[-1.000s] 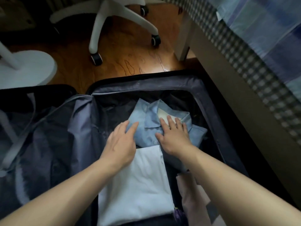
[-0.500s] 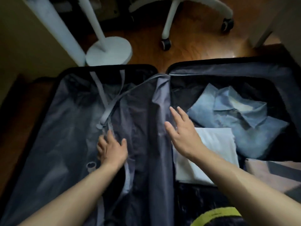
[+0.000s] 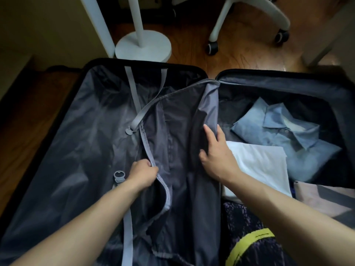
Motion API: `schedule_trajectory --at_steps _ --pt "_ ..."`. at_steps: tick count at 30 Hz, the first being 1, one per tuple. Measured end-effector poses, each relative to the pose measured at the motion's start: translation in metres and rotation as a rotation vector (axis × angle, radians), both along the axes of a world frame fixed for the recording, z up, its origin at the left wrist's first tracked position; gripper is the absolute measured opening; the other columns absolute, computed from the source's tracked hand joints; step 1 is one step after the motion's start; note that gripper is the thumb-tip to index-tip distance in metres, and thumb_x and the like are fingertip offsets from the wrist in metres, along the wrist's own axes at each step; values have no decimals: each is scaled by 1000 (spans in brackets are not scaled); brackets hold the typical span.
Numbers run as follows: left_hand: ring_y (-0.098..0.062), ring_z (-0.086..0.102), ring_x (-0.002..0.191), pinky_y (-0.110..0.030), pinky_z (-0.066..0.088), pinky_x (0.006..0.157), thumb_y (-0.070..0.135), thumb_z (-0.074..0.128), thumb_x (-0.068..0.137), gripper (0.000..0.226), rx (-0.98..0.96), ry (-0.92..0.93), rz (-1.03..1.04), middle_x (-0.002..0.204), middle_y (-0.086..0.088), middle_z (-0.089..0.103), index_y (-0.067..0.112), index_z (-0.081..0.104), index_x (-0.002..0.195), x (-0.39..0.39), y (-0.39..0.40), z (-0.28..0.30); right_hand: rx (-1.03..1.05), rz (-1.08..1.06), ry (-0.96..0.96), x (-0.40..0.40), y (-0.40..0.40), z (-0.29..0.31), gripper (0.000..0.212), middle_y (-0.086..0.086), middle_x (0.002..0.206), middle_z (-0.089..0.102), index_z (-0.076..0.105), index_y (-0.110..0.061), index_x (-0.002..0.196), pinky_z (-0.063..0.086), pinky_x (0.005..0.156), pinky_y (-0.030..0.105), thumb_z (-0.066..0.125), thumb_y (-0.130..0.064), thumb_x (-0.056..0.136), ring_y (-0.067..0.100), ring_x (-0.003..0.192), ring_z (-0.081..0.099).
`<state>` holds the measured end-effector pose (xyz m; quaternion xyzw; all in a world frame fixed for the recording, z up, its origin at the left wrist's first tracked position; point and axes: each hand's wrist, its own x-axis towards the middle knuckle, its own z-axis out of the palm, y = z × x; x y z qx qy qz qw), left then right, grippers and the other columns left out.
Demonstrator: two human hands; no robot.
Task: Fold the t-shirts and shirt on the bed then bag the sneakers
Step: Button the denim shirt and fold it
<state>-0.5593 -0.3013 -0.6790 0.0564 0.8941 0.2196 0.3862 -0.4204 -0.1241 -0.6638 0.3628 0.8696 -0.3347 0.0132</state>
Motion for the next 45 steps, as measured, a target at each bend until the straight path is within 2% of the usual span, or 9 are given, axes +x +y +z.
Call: schedule_trajectory --at_steps 5,9,13,17,24,28,32,36,45 --pt "-22 64 61 -36 57 54 8 46 102 14 511 -384 -39 81 -12 63 9 60 103 36 51 67 -167 -50 99 -10 -5 47 57 15 160 32 62 -20 136 27 121 34 44 -59 98 24 148 30" --pt "-23 65 76 -37 57 67 12 37 103 28 823 -509 -211 92 -7 66 18 65 105 63 87 130 -637 -144 430 14 -10 113 53 -6 127 66 56 -23 140 54 88 22 65 -47 94 1 112 64" --pt "-13 69 88 -32 52 81 -3 40 98 47 868 -609 -409 105 -4 72 27 75 105 80 98 162 -503 -154 503 67 17 140 66 -4 139 60 46 -33 146 47 108 36 75 -29 87 5 126 59" --pt "-24 67 120 -40 51 106 3 49 102 38 857 -719 -464 130 -7 69 15 60 136 112 111 205 -517 -413 463 137 38 162 49 11 107 73 59 -17 133 61 82 38 60 9 92 23 92 72" --pt "-15 67 84 -23 49 74 15 57 99 20 608 -81 -599 105 -1 73 19 70 114 146 122 185 219 -706 -115 279 163 183 29 15 105 73 73 -9 112 53 91 38 67 -3 84 32 104 68" --pt "-26 44 139 -32 36 114 47 59 97 56 190 237 -1107 152 -7 47 28 49 148 181 83 115 390 -650 -316 291 177 168 35 25 121 66 66 -11 123 49 97 42 63 -9 88 40 115 63" --pt "-30 18 153 -42 17 125 55 47 99 54 25 356 -1336 165 -6 27 39 42 151 219 33 58 180 -34 -219 251 81 107 40 15 129 65 66 -14 128 46 103 36 64 -26 90 32 120 60" --pt "-39 27 149 -53 24 121 32 47 93 47 231 620 -1006 158 -14 38 28 60 138 227 -25 36 139 511 -313 266 -41 29 60 12 139 51 56 -20 132 45 104 46 37 -51 85 36 126 47" --pt "5 24 140 -22 20 115 35 48 105 65 367 114 -556 161 10 27 51 10 156 218 -94 12 177 254 15 277 -114 8 23 -1 97 51 59 -20 100 45 75 42 54 -18 78 26 90 47"
